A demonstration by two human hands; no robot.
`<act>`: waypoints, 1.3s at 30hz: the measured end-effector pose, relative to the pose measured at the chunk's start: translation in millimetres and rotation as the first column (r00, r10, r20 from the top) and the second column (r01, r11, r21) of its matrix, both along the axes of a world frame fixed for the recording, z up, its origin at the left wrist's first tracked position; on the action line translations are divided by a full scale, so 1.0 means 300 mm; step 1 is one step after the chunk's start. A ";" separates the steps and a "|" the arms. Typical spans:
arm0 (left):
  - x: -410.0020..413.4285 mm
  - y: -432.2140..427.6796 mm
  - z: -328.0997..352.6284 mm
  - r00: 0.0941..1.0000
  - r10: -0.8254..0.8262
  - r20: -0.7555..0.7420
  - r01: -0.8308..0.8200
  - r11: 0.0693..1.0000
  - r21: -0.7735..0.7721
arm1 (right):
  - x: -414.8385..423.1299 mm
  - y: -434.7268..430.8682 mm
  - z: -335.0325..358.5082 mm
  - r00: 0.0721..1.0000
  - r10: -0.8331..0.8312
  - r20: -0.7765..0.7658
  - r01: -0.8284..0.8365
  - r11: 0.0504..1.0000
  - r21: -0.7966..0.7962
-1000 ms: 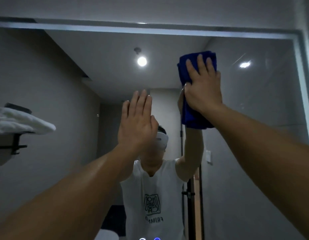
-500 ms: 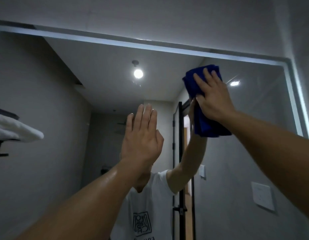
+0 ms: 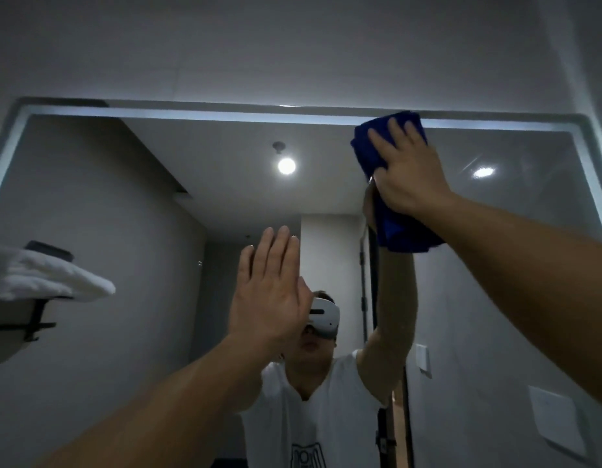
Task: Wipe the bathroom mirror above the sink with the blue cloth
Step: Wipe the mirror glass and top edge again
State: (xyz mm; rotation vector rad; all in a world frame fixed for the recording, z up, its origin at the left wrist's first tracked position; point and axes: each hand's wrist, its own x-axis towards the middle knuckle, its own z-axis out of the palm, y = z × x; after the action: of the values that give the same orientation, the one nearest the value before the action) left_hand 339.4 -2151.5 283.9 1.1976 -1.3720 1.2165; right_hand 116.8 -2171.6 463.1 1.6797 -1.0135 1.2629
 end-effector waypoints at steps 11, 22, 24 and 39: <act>0.021 0.054 0.259 0.998 0.063 0.014 -0.059 0.978 -0.199 | 0.009 0.003 -0.044 0.963 -0.005 -0.270 -0.029 0.992 -0.122; 0.047 0.015 0.259 0.994 -0.104 0.011 0.105 0.990 -0.095 | 0.264 0.053 0.112 0.986 0.034 -0.160 -0.049 0.994 -0.093; 0.050 0.016 0.263 0.993 -0.118 0.014 0.118 0.989 -0.084 | 0.234 0.043 0.052 0.954 0.042 -0.298 -0.077 0.991 -0.106; 0.052 0.014 0.258 0.994 -0.112 0.020 0.113 0.991 -0.079 | 0.037 -0.005 -0.058 0.954 0.040 -0.297 -0.077 0.990 -0.116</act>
State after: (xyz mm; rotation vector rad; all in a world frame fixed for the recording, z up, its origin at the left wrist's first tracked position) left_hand 355.0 -2147.3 361.3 1.0439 -1.3707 1.1916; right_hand 127.7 -2173.0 445.8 1.7463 -0.6955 1.0501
